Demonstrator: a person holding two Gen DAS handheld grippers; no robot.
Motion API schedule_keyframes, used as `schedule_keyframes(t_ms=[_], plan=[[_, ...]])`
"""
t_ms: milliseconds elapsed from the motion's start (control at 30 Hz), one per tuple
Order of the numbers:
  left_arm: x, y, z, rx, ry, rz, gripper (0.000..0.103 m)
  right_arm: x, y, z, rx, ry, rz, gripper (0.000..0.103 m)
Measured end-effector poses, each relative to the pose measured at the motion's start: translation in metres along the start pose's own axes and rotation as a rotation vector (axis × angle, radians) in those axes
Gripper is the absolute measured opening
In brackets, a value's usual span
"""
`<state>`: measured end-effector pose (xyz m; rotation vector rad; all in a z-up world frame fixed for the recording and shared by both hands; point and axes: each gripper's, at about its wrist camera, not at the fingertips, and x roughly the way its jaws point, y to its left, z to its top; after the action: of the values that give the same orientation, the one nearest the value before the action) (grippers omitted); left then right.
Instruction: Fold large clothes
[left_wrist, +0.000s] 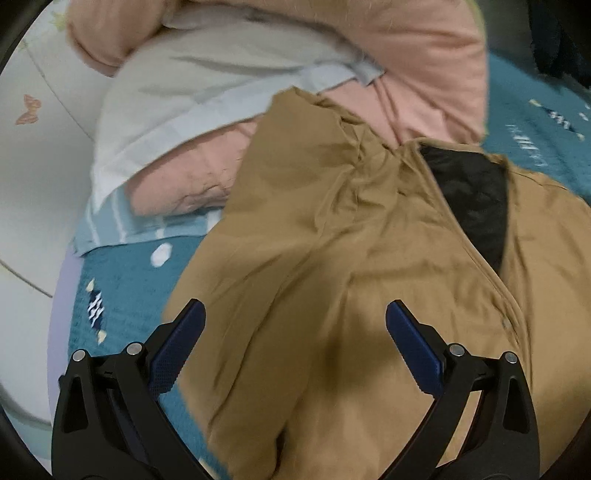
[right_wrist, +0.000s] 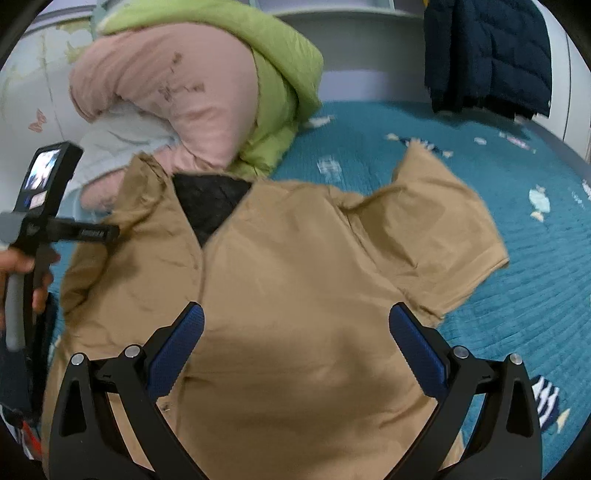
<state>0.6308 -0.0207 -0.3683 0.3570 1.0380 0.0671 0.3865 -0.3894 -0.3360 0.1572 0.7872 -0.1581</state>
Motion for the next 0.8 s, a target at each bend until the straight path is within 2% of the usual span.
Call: schedule_keyframes(t_ms=[133, 167, 333, 367, 433, 467, 500, 533, 567, 600, 633, 700, 800], plan=[[0.031, -0.006, 0.026, 0.011, 0.018, 0.084, 0.098, 0.008, -0.007, -0.001, 0.005, 0.013, 0.013, 0.096], [0.035, -0.007, 0.03, 0.011, 0.02, 0.086, 0.098, 0.009, -0.009, -0.001, 0.006, 0.014, 0.013, 0.097], [0.034, -0.007, 0.045, -0.074, -0.037, -0.045, 0.098, 0.012, -0.019, -0.001, 0.036, 0.032, 0.019, 0.097], [0.035, -0.01, 0.047, -0.07, -0.041, -0.046, 0.098, 0.01, -0.022, -0.001, 0.043, 0.027, 0.017, 0.097], [0.04, -0.015, 0.05, -0.05, -0.032, 0.003, 0.097, 0.007, -0.027, 0.0, 0.055, 0.017, 0.011, 0.097], [0.045, -0.018, 0.051, -0.04, -0.029, 0.031, 0.09, 0.006, -0.031, 0.0, 0.06, 0.013, 0.007, 0.096], [0.051, -0.016, 0.053, -0.043, -0.025, 0.046, 0.076, 0.005, -0.034, 0.001, 0.063, 0.01, 0.002, 0.096], [0.055, -0.013, 0.054, -0.05, -0.008, -0.003, 0.035, 0.004, -0.037, 0.001, 0.066, 0.007, -0.002, 0.097], [0.062, -0.006, 0.055, -0.091, 0.032, -0.082, 0.016, 0.003, -0.041, 0.001, 0.071, 0.004, -0.009, 0.097], [0.065, -0.001, 0.055, -0.115, 0.045, -0.097, 0.015, 0.002, -0.045, 0.002, 0.079, 0.002, -0.014, 0.097], [0.064, 0.005, 0.054, -0.131, 0.031, -0.115, 0.01, 0.001, -0.052, 0.003, 0.099, -0.001, -0.017, 0.097], [0.055, 0.014, 0.051, -0.148, -0.01, -0.144, 0.008, -0.002, -0.062, 0.005, 0.124, -0.01, -0.025, 0.097], [0.013, 0.023, 0.047, -0.169, -0.118, -0.23, 0.007, -0.011, -0.084, 0.009, 0.175, -0.041, -0.044, 0.097]])
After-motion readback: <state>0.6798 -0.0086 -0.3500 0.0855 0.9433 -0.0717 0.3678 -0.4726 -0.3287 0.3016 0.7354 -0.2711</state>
